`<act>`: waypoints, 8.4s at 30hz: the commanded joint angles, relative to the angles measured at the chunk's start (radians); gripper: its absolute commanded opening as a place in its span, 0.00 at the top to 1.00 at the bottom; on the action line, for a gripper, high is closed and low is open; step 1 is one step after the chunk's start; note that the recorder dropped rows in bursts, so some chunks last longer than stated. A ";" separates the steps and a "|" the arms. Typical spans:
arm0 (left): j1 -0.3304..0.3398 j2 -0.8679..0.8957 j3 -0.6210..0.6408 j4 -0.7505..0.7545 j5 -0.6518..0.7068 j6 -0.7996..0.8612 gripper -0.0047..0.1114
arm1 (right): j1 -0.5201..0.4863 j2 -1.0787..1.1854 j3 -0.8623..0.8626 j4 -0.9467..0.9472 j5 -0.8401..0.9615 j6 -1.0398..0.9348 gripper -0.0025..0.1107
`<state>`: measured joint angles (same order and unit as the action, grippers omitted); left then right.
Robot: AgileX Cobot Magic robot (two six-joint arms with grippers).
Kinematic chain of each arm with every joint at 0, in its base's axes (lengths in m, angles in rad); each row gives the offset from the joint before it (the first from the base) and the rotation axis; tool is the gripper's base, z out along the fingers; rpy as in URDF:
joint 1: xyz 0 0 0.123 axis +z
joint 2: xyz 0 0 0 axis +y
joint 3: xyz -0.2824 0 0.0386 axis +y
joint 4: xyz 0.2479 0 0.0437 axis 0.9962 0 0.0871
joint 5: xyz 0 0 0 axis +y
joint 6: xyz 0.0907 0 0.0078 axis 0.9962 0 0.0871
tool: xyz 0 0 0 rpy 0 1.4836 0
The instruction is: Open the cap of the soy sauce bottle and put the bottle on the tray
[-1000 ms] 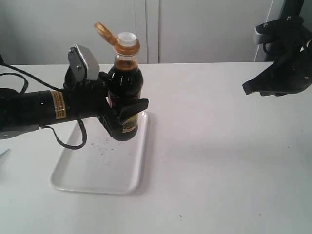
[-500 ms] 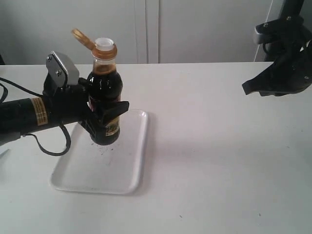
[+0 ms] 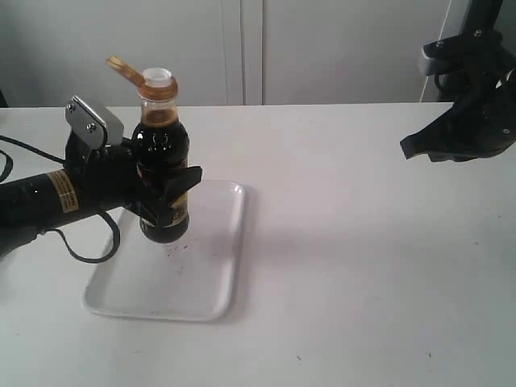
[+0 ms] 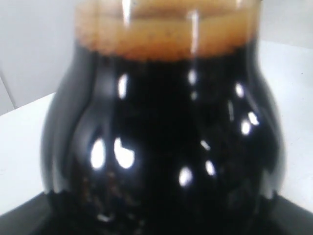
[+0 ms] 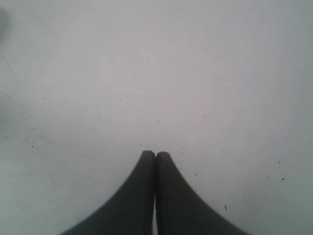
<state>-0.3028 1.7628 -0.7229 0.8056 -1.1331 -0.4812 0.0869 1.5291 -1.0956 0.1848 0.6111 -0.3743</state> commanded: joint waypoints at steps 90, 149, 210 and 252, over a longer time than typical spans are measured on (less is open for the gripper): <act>0.001 -0.487 0.154 -0.095 0.327 -0.106 0.11 | -0.006 0.000 0.003 0.020 -0.005 -0.013 0.98; 0.001 -0.832 -0.273 -0.522 2.063 0.176 0.96 | -0.060 -0.501 0.216 -0.199 0.028 0.197 0.98; 0.020 -1.503 0.319 -0.730 1.499 0.363 0.96 | -0.060 -1.247 0.788 -0.081 -0.493 0.218 0.98; 0.303 -1.763 0.723 -0.848 1.343 0.455 0.96 | -0.060 -1.247 0.788 -0.081 -0.493 0.218 0.98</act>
<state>-0.0024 0.0046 -0.0055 -0.0320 0.2621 -0.0290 0.0315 0.2884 -0.3148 0.0994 0.1258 -0.1596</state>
